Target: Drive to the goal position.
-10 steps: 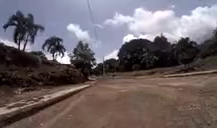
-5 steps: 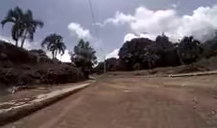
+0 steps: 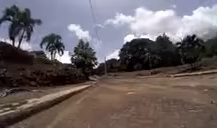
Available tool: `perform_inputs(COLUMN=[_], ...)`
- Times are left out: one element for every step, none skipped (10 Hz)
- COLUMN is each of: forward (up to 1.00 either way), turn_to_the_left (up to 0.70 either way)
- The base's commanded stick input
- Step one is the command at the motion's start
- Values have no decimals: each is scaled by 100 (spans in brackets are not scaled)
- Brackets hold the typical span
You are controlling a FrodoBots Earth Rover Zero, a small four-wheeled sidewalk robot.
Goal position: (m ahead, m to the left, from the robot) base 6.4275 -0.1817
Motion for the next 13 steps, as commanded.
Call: perform_inputs(forward=[70,70,70,70,70,70,70,70,70,70,70,70,70], turn_to_the_left=[0,0,0,0,0,0,0,0,0,0,0,0,0])
